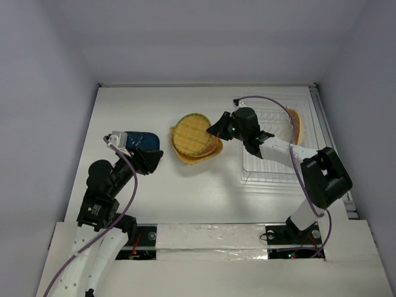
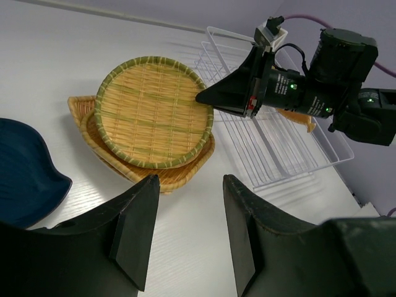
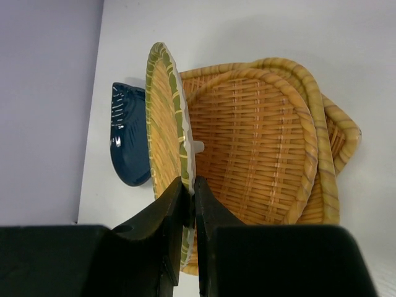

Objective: Unload the plates from the dish rack

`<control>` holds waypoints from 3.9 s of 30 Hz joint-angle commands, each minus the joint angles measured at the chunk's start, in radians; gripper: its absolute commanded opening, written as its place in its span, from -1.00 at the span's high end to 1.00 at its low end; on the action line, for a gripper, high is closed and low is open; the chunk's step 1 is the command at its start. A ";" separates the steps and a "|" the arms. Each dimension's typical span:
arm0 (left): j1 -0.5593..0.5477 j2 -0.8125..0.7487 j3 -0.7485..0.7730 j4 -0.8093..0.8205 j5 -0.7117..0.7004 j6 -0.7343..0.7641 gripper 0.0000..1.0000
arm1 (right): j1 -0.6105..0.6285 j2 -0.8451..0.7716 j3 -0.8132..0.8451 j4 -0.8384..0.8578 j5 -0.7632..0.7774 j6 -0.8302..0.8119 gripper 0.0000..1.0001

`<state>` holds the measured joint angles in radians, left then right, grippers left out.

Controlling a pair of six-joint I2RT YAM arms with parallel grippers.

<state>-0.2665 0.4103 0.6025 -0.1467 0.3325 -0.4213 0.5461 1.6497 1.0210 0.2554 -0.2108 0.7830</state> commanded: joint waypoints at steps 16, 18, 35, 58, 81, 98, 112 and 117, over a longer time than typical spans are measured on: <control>0.009 -0.016 0.002 0.052 0.010 -0.002 0.15 | 0.005 -0.005 -0.065 0.070 0.143 0.019 0.14; 0.009 -0.018 0.002 0.052 0.008 -0.002 0.15 | 0.005 -0.022 -0.071 0.065 0.152 0.016 0.14; 0.009 -0.034 0.000 0.053 0.011 -0.002 0.15 | -0.049 -0.393 0.017 -0.517 0.966 -0.272 1.00; -0.120 -0.172 0.010 0.038 -0.033 0.001 0.22 | -0.406 -0.159 0.048 -0.706 1.065 -0.389 -0.21; -0.201 -0.263 0.022 0.013 -0.098 0.003 0.13 | -0.388 -0.005 0.223 -0.962 1.336 -0.427 1.00; -0.211 -0.249 0.023 0.009 -0.107 0.001 0.12 | -0.268 0.295 0.428 -1.647 1.750 0.377 1.00; -0.211 -0.228 0.020 0.012 -0.104 0.001 0.12 | -0.259 0.167 0.551 -1.644 1.759 0.326 1.00; -0.211 -0.219 0.019 0.013 -0.099 0.001 0.12 | -0.259 0.170 0.608 -1.642 1.765 0.285 1.00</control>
<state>-0.4713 0.1768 0.6025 -0.1699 0.2310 -0.4244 0.2821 1.8866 1.5360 -1.3701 1.3132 1.0111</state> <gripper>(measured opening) 0.436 0.155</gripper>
